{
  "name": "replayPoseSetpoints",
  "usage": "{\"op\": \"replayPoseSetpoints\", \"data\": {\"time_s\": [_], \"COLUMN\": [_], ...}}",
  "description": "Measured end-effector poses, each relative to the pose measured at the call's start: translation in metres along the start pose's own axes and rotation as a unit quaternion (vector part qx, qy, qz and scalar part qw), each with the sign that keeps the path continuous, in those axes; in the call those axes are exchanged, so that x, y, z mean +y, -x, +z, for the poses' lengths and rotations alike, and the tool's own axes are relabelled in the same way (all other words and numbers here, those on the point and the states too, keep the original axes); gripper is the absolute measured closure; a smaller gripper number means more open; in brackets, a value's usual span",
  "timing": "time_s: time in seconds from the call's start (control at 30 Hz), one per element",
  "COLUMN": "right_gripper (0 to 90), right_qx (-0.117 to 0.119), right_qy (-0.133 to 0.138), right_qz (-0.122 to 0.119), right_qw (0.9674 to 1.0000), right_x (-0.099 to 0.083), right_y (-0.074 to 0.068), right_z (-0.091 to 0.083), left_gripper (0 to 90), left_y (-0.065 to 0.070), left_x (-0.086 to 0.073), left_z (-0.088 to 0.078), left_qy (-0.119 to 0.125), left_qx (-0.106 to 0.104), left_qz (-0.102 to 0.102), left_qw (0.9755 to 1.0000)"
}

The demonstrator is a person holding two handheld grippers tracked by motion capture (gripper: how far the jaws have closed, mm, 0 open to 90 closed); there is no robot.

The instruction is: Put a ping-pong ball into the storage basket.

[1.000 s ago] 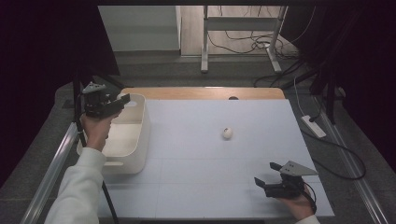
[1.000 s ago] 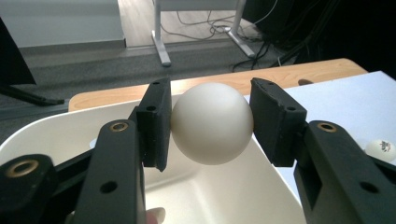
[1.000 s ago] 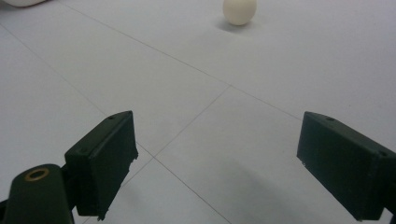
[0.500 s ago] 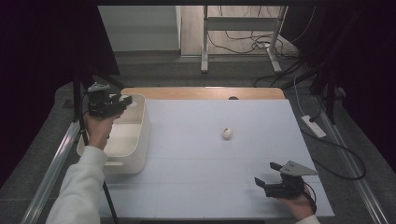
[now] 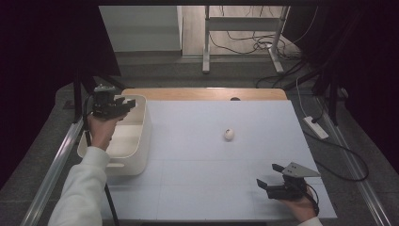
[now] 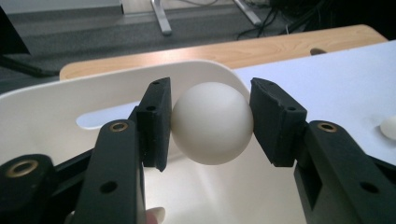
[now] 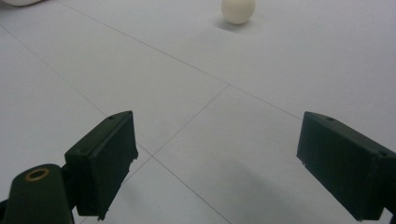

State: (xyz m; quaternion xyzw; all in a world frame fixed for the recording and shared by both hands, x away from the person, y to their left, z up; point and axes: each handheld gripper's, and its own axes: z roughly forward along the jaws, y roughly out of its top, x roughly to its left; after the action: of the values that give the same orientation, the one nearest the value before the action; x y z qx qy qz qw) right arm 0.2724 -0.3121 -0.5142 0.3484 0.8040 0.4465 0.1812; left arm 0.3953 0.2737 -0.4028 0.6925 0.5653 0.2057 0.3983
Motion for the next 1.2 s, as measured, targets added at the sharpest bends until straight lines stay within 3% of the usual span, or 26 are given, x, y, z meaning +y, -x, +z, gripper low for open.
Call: {"op": "replayPoseSetpoints", "data": {"time_s": [0.2, 0.63, 1.1, 1.2], "right_gripper": [11.7, 11.8, 11.9, 11.9], "right_qx": [0.0, 0.002, 0.002, 0.002], "right_qy": [0.0, -0.003, -0.001, -0.002], "right_qz": [0.0, -0.004, -0.004, -0.002], "right_qw": [1.0, 1.0, 1.0, 1.0], "right_x": [0.0, 0.0, 0.0, 0.0], "right_y": [0.0, -0.001, -0.001, -0.001], "right_z": [0.0, 0.001, 0.001, 0.001], "left_gripper": [51.1, 50.9, 49.5, 35.9], "left_y": [0.001, 0.002, 0.002, 0.001], "left_x": [-0.001, -0.003, -0.003, -0.002], "left_z": [0.006, 0.015, 0.013, 0.011], "left_qy": [-0.029, -0.064, -0.058, -0.048], "left_qx": [0.008, 0.015, 0.02, 0.022], "left_qz": [0.013, 0.02, 0.017, 0.003], "left_qw": [0.9995, 0.9976, 0.998, 0.9986]}}
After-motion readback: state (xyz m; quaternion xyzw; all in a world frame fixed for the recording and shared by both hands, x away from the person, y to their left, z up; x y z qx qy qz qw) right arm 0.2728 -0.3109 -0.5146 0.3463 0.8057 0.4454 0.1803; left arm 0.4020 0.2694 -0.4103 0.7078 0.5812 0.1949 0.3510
